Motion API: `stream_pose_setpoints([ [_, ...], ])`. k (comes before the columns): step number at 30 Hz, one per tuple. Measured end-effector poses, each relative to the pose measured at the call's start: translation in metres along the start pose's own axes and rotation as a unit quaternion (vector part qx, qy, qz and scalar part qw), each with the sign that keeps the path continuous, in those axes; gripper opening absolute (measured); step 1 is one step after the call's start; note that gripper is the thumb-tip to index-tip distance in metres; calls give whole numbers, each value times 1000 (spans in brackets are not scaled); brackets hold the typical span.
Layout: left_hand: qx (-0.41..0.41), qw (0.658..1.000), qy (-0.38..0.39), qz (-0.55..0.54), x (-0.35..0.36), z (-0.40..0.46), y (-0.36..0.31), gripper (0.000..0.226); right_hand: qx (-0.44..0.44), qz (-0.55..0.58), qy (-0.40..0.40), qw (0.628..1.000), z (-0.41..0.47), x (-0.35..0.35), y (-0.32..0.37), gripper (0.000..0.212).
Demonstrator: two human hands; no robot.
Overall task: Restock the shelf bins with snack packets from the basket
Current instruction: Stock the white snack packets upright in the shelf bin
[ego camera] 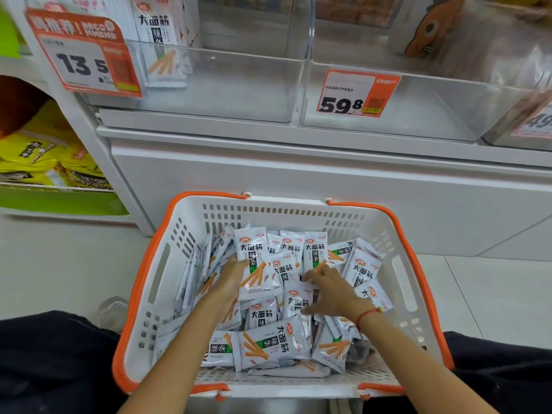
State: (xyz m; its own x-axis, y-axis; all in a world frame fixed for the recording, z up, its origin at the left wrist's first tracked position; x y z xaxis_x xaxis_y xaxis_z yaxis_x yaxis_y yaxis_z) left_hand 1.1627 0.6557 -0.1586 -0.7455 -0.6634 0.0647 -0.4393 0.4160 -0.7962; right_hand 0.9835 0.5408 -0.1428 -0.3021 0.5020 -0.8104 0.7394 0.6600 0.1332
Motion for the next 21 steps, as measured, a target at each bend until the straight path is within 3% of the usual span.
stream_pose_setpoints([
  [2, 2, 1000, 13, -12, 1, -2, 0, 23, -27, -32, -93, 995, -1, 2, 6, 41],
  [4, 1, 1000, -4, -10, 0, -5, 1, 23, -54, 62, -98, 992, -3, -9, 11, 18],
  [7, -13, 999, -39, -5, -1, -6, 3, 31, -73, 292, 18, 954, -8, -33, 13, 15],
  [14, 3, 999, -31, 45, 10, -17, -1, 44, -98, 437, 104, 888, -23, -80, 22, 28],
  [16, 3, 1000, -9, 21, 17, -19, 0, 45, -75, 458, 60, 884, -20, -78, 32, 29],
  [18, 7, 1000, 11, -5, 27, -19, 2, 49, -45, 441, -41, 895, -10, -69, 39, 28],
  [21, -9, 999, 10, -52, 30, 9, 27, 76, -16, 399, -213, 892, -2, -57, 45, 25],
])
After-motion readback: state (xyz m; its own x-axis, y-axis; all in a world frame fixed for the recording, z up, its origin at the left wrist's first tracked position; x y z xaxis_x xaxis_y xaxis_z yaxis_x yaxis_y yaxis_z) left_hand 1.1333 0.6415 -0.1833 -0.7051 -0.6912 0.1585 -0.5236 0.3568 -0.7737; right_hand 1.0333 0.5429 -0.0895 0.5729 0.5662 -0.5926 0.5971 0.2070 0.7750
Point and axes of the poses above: each hand's wrist, its own z-axis towards the middle knuckle, its own x-axis out of the palm, y = z × x, the point moved 2 cm from there along z, towards the middle knuckle, and after that the axes turned 3 degrees about x, right-handed, at the moved point
